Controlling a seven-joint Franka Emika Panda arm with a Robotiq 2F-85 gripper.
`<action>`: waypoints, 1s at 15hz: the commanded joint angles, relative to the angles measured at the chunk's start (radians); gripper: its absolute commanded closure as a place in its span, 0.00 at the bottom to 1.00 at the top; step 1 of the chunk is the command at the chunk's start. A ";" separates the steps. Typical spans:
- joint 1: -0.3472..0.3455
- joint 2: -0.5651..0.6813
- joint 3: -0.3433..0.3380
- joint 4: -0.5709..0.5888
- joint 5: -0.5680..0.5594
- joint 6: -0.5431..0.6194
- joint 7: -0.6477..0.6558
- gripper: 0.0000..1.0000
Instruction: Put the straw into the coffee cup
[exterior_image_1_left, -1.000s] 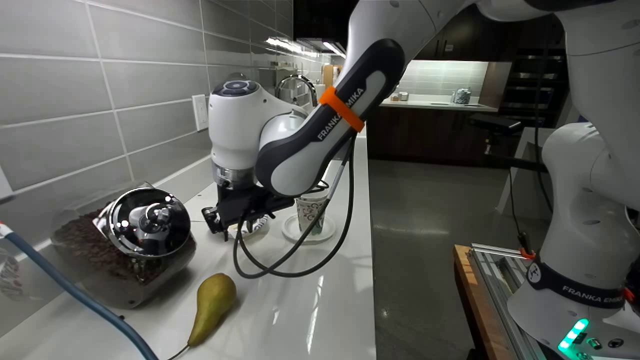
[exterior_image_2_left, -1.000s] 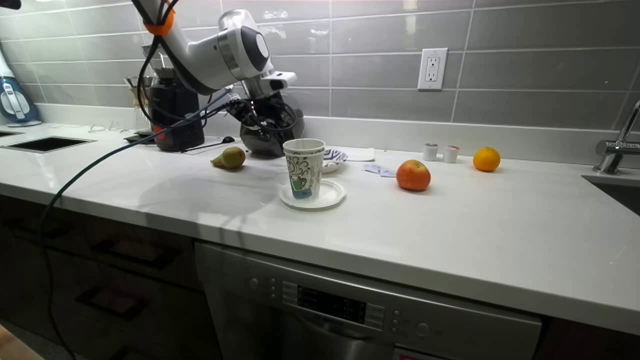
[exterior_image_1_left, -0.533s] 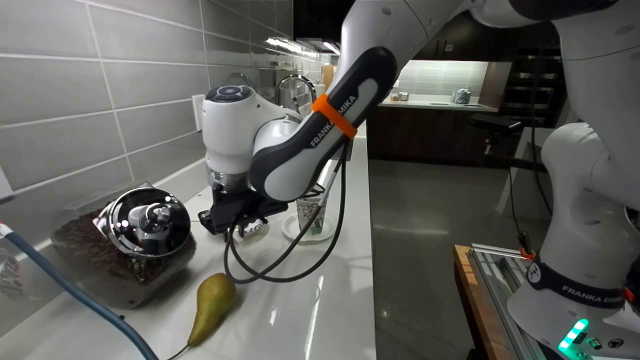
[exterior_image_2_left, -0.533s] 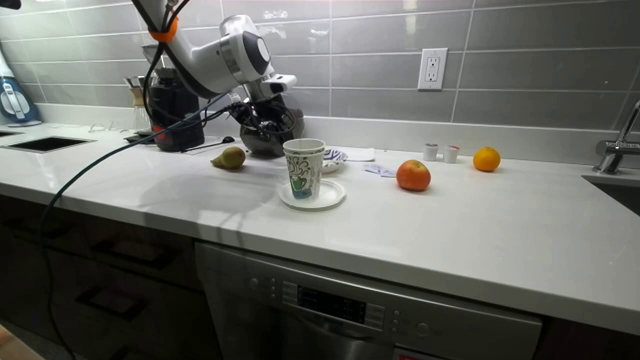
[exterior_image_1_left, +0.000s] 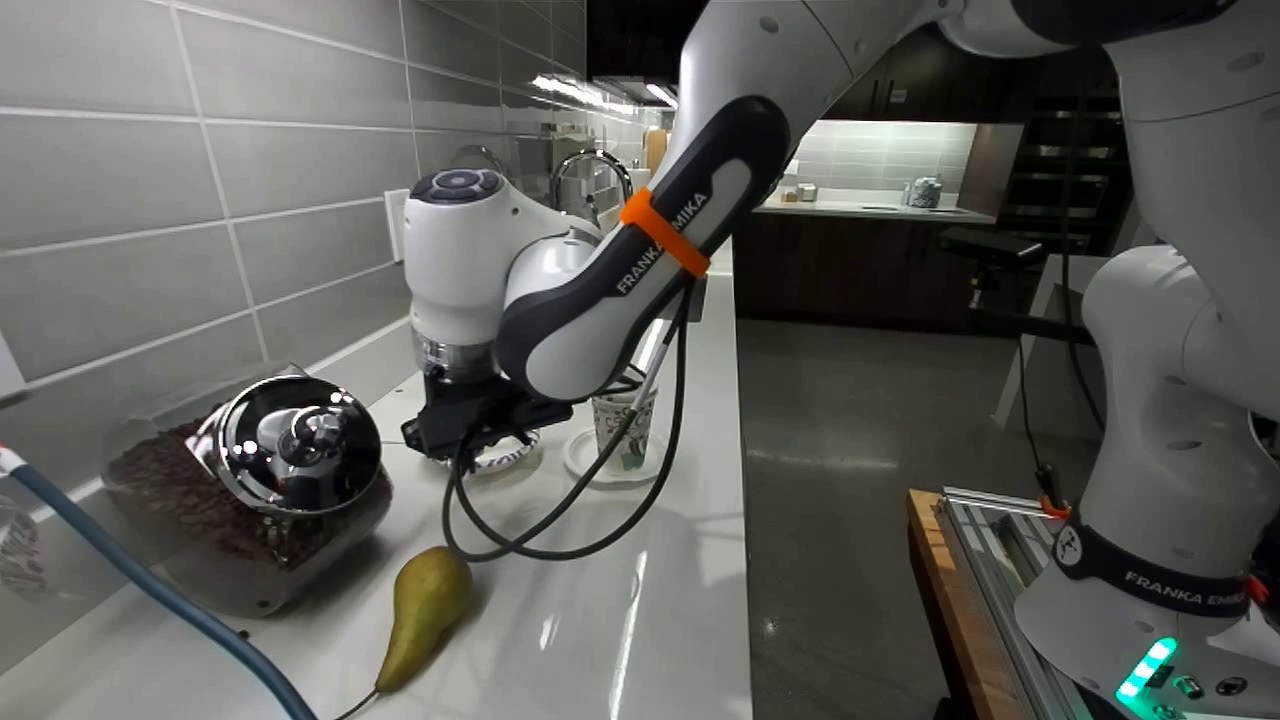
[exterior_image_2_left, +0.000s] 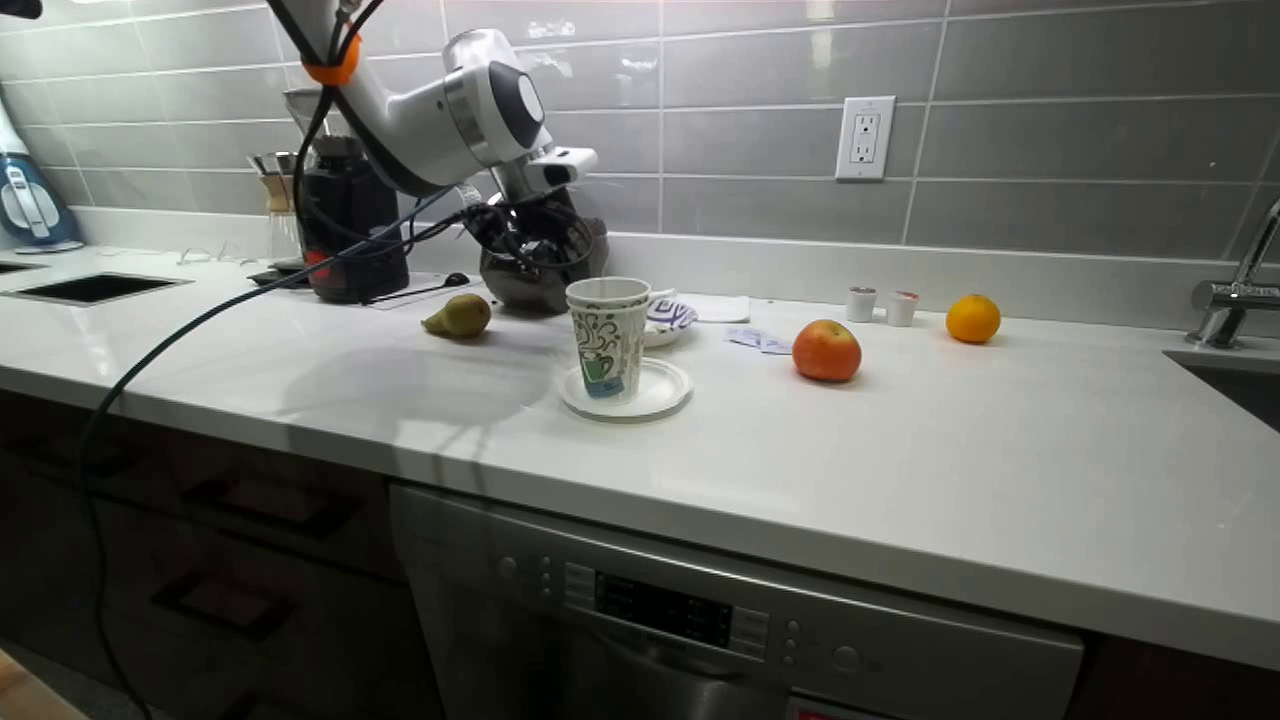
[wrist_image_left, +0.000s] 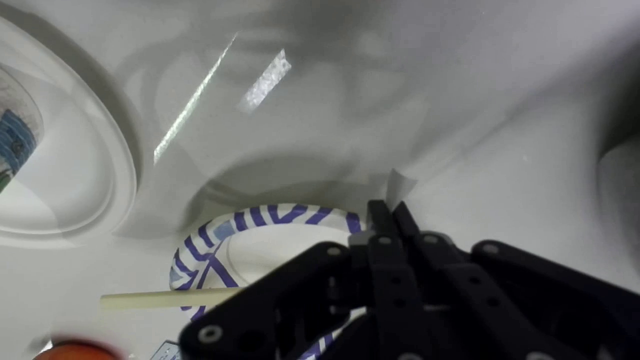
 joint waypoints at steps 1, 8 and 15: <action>0.018 -0.007 -0.017 0.018 -0.024 -0.007 0.035 1.00; 0.018 -0.064 -0.030 0.013 -0.032 -0.015 0.048 0.99; -0.013 -0.118 -0.048 -0.011 -0.039 0.005 0.065 0.99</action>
